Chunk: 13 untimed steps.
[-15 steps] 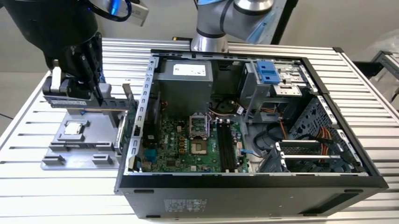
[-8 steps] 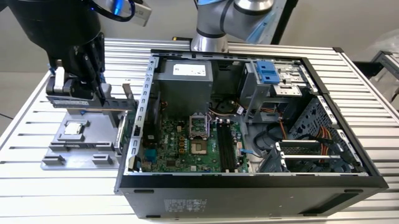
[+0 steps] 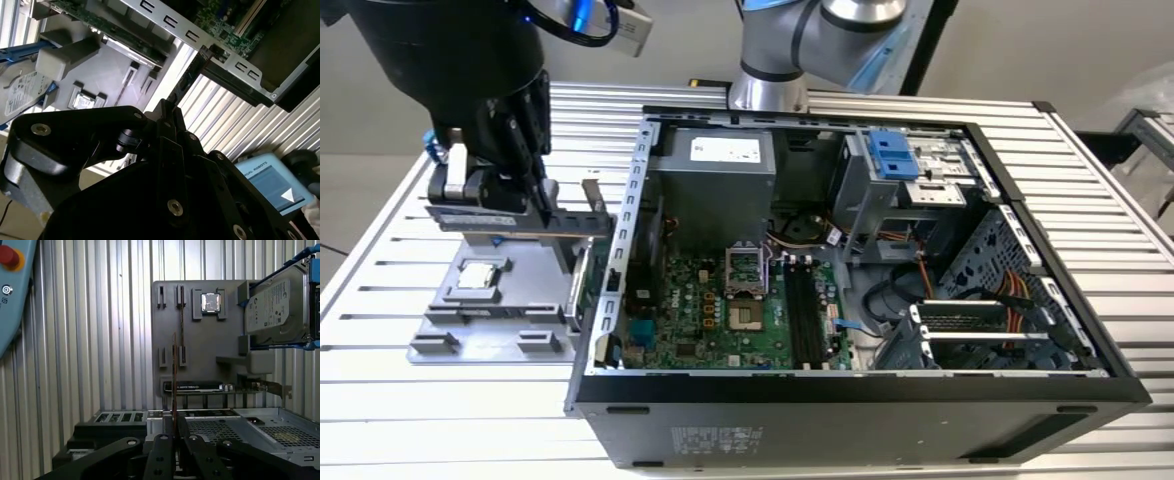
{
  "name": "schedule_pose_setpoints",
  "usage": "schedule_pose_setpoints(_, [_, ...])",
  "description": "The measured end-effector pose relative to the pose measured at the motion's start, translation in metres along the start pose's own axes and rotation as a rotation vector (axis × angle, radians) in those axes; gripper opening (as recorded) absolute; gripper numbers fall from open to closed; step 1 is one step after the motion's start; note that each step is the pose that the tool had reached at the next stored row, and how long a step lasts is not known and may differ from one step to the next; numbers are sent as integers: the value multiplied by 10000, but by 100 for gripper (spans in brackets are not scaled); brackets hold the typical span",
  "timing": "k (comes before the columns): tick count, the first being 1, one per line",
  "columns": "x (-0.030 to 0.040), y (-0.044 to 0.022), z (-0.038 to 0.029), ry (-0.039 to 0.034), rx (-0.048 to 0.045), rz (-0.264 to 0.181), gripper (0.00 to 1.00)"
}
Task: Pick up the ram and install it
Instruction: 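Pick up the ram and move it above insertion slot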
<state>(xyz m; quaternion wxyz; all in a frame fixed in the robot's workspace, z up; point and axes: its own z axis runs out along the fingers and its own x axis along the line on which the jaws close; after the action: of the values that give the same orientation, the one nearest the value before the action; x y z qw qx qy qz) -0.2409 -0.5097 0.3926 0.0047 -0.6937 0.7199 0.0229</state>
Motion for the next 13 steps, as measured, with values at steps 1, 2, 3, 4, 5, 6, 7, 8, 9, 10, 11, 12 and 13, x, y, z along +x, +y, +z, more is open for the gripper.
schedule_pose_setpoints(1, [0, -7, 0, 0, 0, 0, 0])
schedule_pose_setpoints(2, [0, -13, 0, 0, 1, 0, 0])
schedule_pose_setpoints(3, [-1, -20, 0, -1, 1, 0, 0])
schedule_pose_setpoints(4, [-1, -27, 0, 0, 1, 0, 0])
schedule_pose_setpoints(5, [-1, -33, 0, -1, 1, 0, 0])
schedule_pose_setpoints(6, [-1, -37, 0, -1, 1, 0, 0])
schedule_pose_setpoints(7, [-1, -43, -1, 1, 0, 0, 0])
schedule_pose_setpoints(8, [-2, -48, -1, 0, 0, 0, 0])
schedule_pose_setpoints(9, [-2, -54, -1, -1, 1, 0, 0])
schedule_pose_setpoints(10, [-2, -60, -1, 0, 1, 0, 0])
schedule_pose_setpoints(11, [-2, -65, -2, 0, 0, 0, 0])
schedule_pose_setpoints(12, [-2, -70, -1, 0, 1, -1, 0])
schedule_pose_setpoints(13, [-3, -75, -1, -1, 1, 0, 0])
